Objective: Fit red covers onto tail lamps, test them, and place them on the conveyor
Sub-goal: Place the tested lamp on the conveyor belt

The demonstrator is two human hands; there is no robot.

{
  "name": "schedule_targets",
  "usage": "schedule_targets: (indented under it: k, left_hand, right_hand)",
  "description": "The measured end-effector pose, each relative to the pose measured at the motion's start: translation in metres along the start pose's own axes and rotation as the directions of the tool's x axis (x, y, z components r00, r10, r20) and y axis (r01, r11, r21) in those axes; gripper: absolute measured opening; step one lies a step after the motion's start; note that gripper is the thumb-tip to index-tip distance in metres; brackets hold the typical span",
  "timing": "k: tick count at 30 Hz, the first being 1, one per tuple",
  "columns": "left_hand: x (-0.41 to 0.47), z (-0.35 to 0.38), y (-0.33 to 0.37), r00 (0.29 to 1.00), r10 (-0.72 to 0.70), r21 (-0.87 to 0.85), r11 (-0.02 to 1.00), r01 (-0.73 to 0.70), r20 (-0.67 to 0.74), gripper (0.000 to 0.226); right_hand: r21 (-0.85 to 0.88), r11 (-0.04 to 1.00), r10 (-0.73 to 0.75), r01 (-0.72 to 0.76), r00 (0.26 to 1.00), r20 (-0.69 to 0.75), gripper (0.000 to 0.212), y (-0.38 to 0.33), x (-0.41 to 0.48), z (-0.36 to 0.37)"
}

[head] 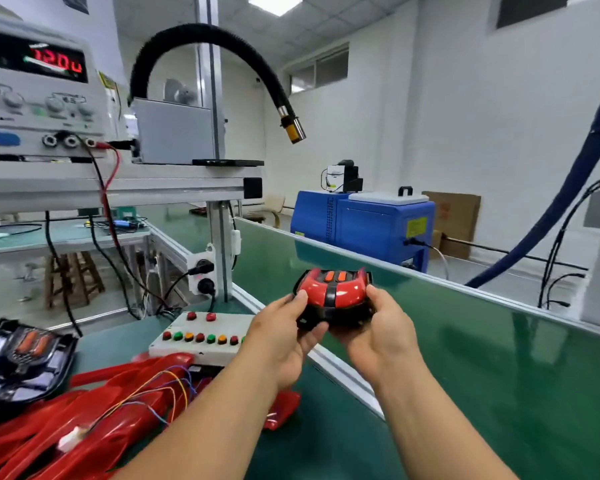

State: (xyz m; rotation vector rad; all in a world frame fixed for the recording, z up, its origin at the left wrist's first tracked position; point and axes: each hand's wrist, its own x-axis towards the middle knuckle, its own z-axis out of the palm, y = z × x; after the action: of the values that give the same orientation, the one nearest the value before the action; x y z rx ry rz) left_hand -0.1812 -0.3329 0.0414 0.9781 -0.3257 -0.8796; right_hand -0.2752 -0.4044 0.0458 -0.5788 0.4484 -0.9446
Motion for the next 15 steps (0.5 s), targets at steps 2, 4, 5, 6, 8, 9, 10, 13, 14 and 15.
schedule_targets:
  k: [2, 4, 5, 6, 8, 9, 10, 13, 14, 15]
  left_hand:
    - [0.016, 0.009, 0.004, 0.998, -0.047, -0.016, 0.999, 0.047, -0.046, 0.013]
    - [0.032, 0.015, 0.009, 0.992, -0.095, -0.020, 0.995, 0.093, -0.089, 0.016]
    - [0.039, 0.017, 0.011, 0.989, -0.110, -0.021, 0.994, 0.108, -0.099, 0.017]
    - [0.045, 0.018, 0.014, 0.986, -0.121, -0.018, 0.993, 0.119, -0.112, 0.017]
    - [0.055, 0.019, 0.019, 0.984, -0.142, -0.016, 0.990, 0.142, -0.105, 0.014]
    - [0.060, 0.019, 0.020, 0.984, -0.155, -0.017, 0.988, 0.155, -0.090, 0.011]
    - [0.064, 0.020, 0.020, 0.983, -0.168, -0.019, 0.986, 0.167, -0.067, 0.009]
    - [0.072, 0.018, 0.016, 0.989, -0.149, -0.016, 0.989, 0.149, -0.008, 0.016]
    - [0.074, 0.017, 0.014, 0.993, -0.114, -0.020, 0.993, 0.114, -0.011, 0.022]
    - [0.077, 0.017, 0.012, 0.998, -0.064, -0.023, 0.998, 0.063, -0.029, 0.026]
  right_hand:
    - [-0.029, 0.999, 0.029, -0.029, 0.999, -0.019, 0.024, -0.003, 0.016, 0.005]
    - [-0.045, 0.998, 0.049, -0.052, 0.998, -0.048, 0.021, -0.006, 0.032, 0.011]
    - [-0.044, 0.997, 0.056, -0.058, 0.996, -0.064, 0.018, -0.006, 0.040, 0.013]
    - [-0.044, 0.997, 0.055, -0.059, 0.996, -0.075, 0.017, -0.007, 0.047, 0.015]
    - [-0.040, 0.998, 0.040, -0.043, 0.996, -0.077, 0.016, -0.008, 0.060, 0.019]
    - [-0.030, 0.999, 0.029, -0.032, 0.997, -0.073, 0.019, -0.008, 0.066, 0.021]
    - [-0.018, 1.000, 0.020, -0.021, 0.998, -0.065, 0.022, -0.008, 0.072, 0.022]
    - [-0.010, 1.000, -0.006, 0.006, 1.000, -0.012, 0.032, -0.005, 0.090, 0.023]
    - [-0.005, 1.000, -0.006, 0.006, 1.000, 0.004, 0.033, -0.003, 0.095, 0.022]
    - [0.005, 1.000, 0.006, -0.006, 1.000, 0.011, 0.034, -0.001, 0.101, 0.021]
